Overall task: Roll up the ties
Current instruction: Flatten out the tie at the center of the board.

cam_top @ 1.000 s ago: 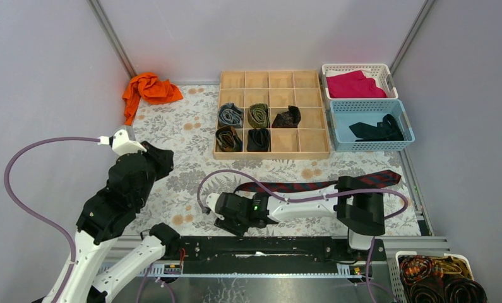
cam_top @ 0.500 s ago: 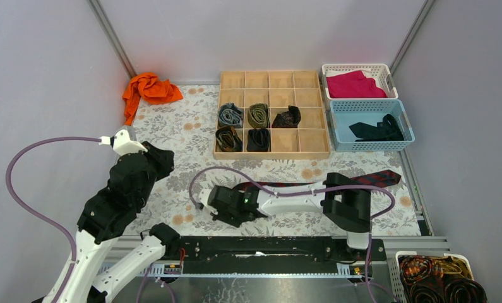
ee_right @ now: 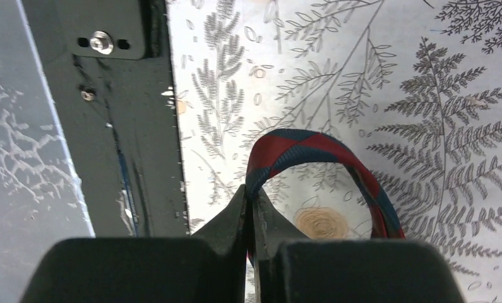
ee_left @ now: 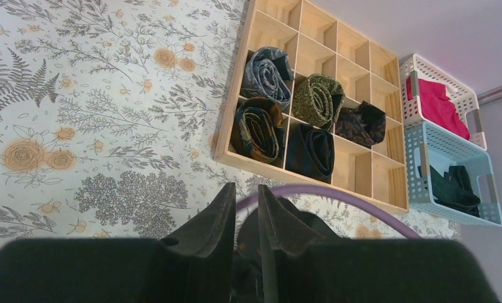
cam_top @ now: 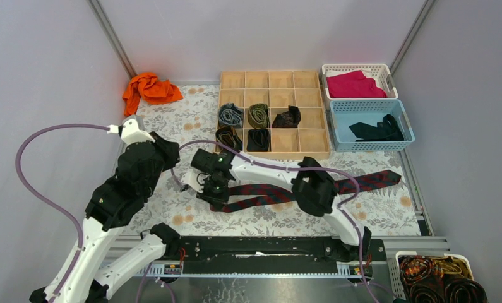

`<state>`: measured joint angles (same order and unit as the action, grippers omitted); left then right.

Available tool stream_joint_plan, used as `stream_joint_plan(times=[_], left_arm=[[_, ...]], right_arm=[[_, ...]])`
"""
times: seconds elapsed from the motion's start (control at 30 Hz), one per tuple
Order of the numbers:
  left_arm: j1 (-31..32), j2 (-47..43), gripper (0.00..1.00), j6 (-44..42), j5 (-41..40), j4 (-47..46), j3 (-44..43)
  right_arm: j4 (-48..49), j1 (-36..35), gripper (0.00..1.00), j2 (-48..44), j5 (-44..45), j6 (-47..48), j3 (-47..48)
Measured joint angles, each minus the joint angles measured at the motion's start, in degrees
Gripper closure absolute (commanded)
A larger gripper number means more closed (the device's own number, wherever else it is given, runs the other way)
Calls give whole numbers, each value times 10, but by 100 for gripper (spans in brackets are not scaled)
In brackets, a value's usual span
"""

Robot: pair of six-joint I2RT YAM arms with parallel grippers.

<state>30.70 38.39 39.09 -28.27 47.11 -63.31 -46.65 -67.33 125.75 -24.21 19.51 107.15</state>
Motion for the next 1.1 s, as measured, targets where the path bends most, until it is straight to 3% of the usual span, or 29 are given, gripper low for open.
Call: stream_joint_plan(times=[0.17,0.5,0.83,0.9,1.03,1.1], left_arm=[[0,16,74,-7,0,-10,0],[0,19,72,-16,-10,-22,0],[0,22,71,-24,-18,-25,0],[0,23,71,-24,-18,-26,0],[0,23,71,-26,-25,-26,1],[0,23,69,-28,-32,-26,1]], right_arm=[[-88,38,95,74,-28,49,79],[-186,98,95,96,-29,103,192],[-216,132,92,142,-50,132,205],[-221,139,85,161,-54,132,212],[-210,147,46,185,-52,121,219],[-195,148,40,186,-50,113,219]])
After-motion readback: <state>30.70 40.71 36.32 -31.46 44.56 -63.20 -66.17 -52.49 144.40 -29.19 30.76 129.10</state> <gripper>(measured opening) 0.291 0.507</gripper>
